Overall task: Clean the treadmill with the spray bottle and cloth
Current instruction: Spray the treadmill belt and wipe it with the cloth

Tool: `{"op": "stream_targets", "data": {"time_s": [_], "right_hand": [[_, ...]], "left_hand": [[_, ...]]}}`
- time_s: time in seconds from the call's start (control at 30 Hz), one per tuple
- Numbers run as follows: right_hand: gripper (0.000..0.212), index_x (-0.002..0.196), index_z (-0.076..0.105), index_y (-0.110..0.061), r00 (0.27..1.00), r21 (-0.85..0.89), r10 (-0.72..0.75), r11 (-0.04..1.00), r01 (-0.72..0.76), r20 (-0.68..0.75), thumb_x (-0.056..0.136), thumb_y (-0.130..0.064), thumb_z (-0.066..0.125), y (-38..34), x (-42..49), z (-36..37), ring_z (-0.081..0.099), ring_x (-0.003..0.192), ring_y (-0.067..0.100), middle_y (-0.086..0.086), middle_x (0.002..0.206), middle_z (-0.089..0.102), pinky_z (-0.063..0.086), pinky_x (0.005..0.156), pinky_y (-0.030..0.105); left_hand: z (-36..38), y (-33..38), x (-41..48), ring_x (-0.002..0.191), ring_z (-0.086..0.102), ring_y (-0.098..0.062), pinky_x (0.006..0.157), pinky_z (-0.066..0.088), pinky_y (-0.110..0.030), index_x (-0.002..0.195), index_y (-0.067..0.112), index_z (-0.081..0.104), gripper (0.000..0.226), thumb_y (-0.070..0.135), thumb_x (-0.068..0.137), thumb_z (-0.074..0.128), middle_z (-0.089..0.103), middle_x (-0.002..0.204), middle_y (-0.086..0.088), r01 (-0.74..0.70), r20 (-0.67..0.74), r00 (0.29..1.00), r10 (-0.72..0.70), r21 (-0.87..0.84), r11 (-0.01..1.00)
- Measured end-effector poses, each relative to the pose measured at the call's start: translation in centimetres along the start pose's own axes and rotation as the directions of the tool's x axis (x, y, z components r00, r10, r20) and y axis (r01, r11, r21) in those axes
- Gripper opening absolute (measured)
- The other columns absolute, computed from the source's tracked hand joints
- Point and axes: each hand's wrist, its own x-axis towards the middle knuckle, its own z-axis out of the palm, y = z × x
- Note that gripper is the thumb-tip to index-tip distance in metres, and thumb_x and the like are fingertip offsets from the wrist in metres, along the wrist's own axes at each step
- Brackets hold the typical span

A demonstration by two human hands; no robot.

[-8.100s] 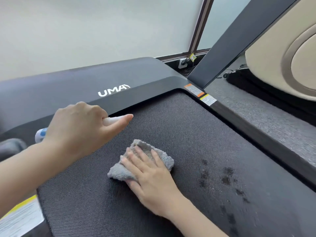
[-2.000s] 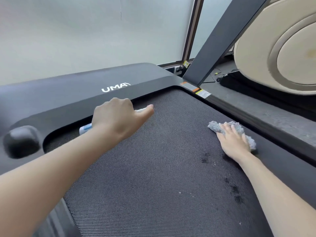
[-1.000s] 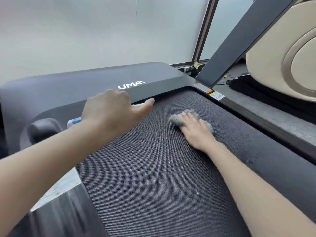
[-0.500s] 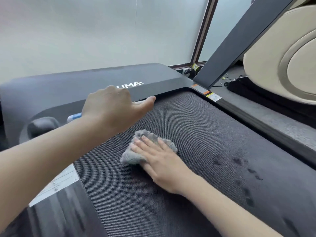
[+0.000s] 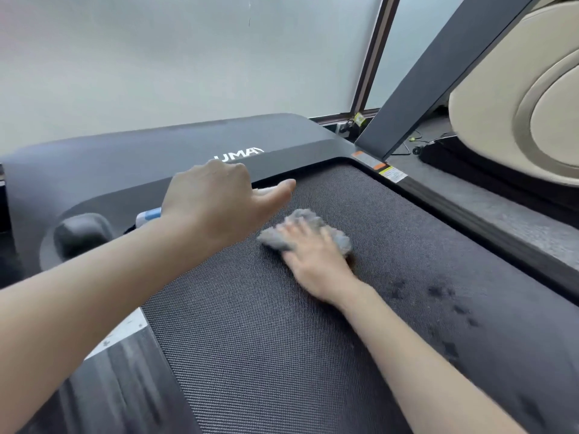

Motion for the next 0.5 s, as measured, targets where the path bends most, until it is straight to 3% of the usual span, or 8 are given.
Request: {"op": "stream_targets", "data": {"time_s": [0.13, 0.2, 0.27, 0.33, 0.4, 0.5], "right_hand": [[0.053, 0.151, 0.018, -0.027, 0.894, 0.019, -0.447, 0.895, 0.447, 0.033, 0.1, -0.035, 0.03, -7.8, -5.2, 2.0, -0.004, 0.147, 0.01, -0.008, 0.159, 0.01, -0.011, 0.117, 0.039], [0.053, 0.149, 0.024, -0.027, 0.845, 0.035, -0.533, 0.846, 0.531, 0.056, 0.098, -0.038, 0.028, -7.8, -8.6, 2.4, 0.003, 0.147, 0.01, -0.009, 0.158, 0.018, -0.007, 0.117, 0.037], [0.053, 0.15, 0.024, -0.03, 0.843, 0.015, -0.535, 0.845, 0.535, 0.059, 0.097, -0.04, 0.026, -6.3, -10.5, 2.3, 0.002, 0.146, 0.007, -0.012, 0.157, 0.018, -0.005, 0.117, 0.035], [0.057, 0.151, 0.016, -0.031, 0.902, -0.037, -0.429, 0.902, 0.431, 0.049, 0.096, -0.042, 0.017, -3.8, -9.5, 1.6, -0.009, 0.144, 0.002, -0.014, 0.158, 0.006, -0.009, 0.117, 0.034], [0.056, 0.152, 0.008, -0.029, 0.983, -0.068, -0.18, 0.981, 0.181, 0.024, 0.097, -0.04, 0.013, 0.0, -6.4, 0.1, -0.018, 0.14, -0.002, -0.013, 0.159, -0.002, -0.012, 0.117, 0.037], [0.051, 0.152, 0.009, -0.026, 0.981, -0.03, 0.194, 0.981, -0.193, 0.007, 0.103, -0.032, 0.024, 3.8, -1.5, -1.6, -0.009, 0.142, 0.002, -0.008, 0.16, 0.0, -0.009, 0.116, 0.038]], "left_hand": [[-0.4, -0.4, -0.2, 0.045, 0.038, -0.019, 0.047, 0.022, -0.029, 0.045, 0.008, 0.038, 0.074, 0.071, 0.083, 0.034, 0.04, 0.049, -0.006, -0.001, 0.004, 1.0, 0.001, 0.001, 1.0], [-0.6, -1.0, -0.5, 0.044, 0.038, -0.02, 0.046, 0.022, -0.029, 0.046, 0.008, 0.036, 0.074, 0.072, 0.083, 0.034, 0.039, 0.048, -0.006, -0.001, 0.005, 1.0, 0.001, 0.0, 1.0], [-0.7, -1.7, -0.8, 0.043, 0.038, -0.021, 0.046, 0.022, -0.029, 0.045, 0.008, 0.034, 0.074, 0.072, 0.083, 0.034, 0.038, 0.047, -0.006, 0.001, 0.001, 1.0, -0.001, 0.008, 1.0], [-0.8, -2.4, -1.2, 0.044, 0.039, -0.021, 0.046, 0.023, -0.028, 0.045, 0.008, 0.035, 0.075, 0.072, 0.083, 0.034, 0.039, 0.047, -0.006, 0.01, 0.006, 1.0, -0.01, 0.01, 1.0], [-0.9, -2.8, -1.5, 0.044, 0.04, -0.022, 0.046, 0.023, -0.028, 0.045, 0.007, 0.036, 0.075, 0.072, 0.083, 0.033, 0.04, 0.047, -0.007, 0.017, 0.019, 1.0, -0.018, 0.012, 1.0], [-1.2, -3.5, -1.8, 0.045, 0.041, -0.022, 0.046, 0.022, -0.028, 0.045, 0.007, 0.035, 0.075, 0.071, 0.084, 0.033, 0.04, 0.047, -0.007, 0.027, 0.021, 0.999, -0.027, 0.017, 1.0]]}}
